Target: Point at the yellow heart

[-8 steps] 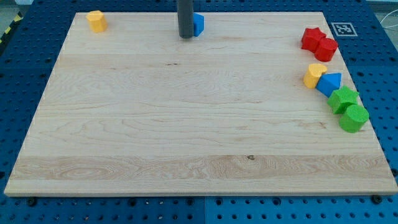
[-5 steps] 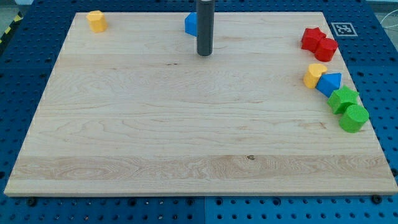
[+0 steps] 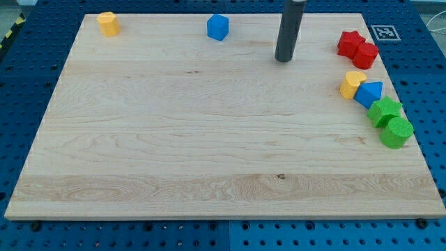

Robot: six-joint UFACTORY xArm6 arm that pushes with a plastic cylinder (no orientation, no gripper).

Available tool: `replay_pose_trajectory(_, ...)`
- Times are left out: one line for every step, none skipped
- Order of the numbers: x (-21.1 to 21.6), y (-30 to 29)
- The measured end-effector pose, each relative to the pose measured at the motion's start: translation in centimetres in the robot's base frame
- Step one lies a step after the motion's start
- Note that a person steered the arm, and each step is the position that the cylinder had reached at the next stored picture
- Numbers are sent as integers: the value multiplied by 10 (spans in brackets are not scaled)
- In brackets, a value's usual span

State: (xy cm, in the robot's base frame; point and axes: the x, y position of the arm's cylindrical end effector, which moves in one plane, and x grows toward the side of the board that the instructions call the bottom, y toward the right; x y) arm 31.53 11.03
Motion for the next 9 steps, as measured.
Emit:
replay_pose_trajectory(0,7)
replay_pose_trajectory(15,38)
replay_pose_trajectory(19,65)
replay_pose_trajectory(8,68)
replay_pose_trajectory(19,72)
replay_pose_trajectory(43,103)
replay_pose_trajectory(53,145)
replay_pose_trajectory(47,197)
replay_pose_trajectory(18,228)
